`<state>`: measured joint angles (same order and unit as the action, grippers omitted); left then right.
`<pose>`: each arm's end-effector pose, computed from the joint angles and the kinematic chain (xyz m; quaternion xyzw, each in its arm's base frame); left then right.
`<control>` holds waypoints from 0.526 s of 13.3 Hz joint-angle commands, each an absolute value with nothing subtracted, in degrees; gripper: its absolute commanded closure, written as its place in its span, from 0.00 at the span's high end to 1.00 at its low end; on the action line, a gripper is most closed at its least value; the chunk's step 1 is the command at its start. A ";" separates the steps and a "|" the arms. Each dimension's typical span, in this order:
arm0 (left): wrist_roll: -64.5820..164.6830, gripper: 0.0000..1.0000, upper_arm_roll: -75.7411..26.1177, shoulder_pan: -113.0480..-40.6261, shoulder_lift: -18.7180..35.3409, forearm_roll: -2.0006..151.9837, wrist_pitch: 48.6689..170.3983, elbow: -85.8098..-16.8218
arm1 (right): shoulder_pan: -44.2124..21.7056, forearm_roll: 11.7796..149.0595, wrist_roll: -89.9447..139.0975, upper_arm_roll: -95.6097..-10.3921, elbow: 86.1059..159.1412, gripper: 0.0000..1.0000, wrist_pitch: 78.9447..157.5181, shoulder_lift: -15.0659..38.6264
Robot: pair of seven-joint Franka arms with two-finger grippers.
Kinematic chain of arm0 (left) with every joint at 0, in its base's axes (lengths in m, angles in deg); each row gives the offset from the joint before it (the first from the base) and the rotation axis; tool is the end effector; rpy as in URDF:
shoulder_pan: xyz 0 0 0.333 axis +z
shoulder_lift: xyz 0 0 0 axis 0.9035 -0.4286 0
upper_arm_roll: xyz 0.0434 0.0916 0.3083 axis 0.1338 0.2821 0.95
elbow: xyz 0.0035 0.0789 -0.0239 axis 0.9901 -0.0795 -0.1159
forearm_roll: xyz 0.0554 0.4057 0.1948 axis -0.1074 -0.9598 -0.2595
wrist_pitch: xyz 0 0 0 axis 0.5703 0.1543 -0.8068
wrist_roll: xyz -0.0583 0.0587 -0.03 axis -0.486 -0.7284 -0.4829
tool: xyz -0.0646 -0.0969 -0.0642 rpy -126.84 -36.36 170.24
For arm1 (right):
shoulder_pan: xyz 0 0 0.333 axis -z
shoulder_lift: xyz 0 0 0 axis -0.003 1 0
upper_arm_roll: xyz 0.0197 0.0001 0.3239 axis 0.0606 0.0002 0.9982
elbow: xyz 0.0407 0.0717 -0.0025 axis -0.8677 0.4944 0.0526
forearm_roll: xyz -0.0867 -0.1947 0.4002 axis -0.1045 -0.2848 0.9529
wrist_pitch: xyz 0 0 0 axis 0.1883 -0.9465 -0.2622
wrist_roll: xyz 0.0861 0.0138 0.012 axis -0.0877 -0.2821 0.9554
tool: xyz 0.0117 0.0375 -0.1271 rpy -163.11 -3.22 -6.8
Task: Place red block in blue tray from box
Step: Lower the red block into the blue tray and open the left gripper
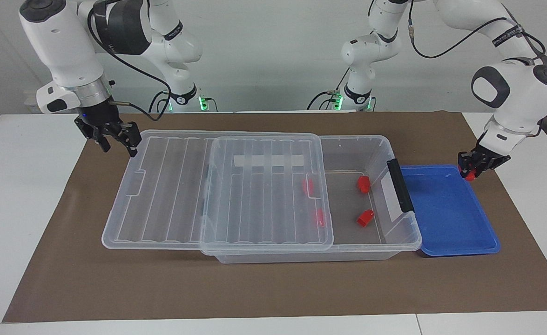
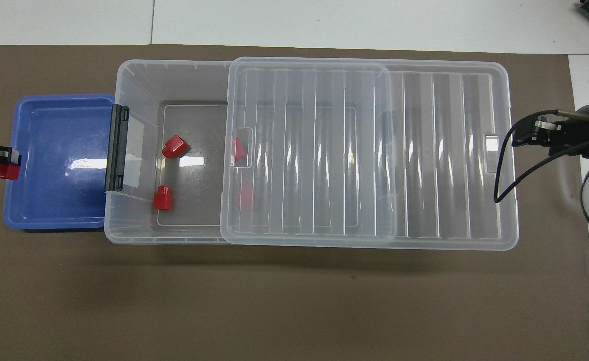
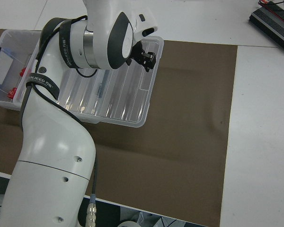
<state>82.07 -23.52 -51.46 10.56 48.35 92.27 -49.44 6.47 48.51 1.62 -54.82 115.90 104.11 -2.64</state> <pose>0.6519 0.1341 0.4075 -0.9973 0.0505 -0.0493 0.0215 0.6404 -0.0131 0.5552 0.9896 -0.1351 0.0492 0.0047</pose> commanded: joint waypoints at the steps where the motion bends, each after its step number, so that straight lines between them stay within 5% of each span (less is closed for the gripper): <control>1: 78.96 0.00 -23.81 -52.66 10.11 49.41 100.14 -54.59 | 8.95 48.60 3.48 -54.66 120.81 0.00 108.98 -4.53; 7: 78.59 0.00 -23.72 -52.93 5.29 49.42 118.51 -64.97 | 15.02 48.34 3.75 -54.66 129.17 0.00 120.51 -4.62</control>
<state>79.10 -24.16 -52.38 6.90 48.74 110.93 -60.66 13.43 48.51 2.53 -55.02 124.92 116.95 -2.86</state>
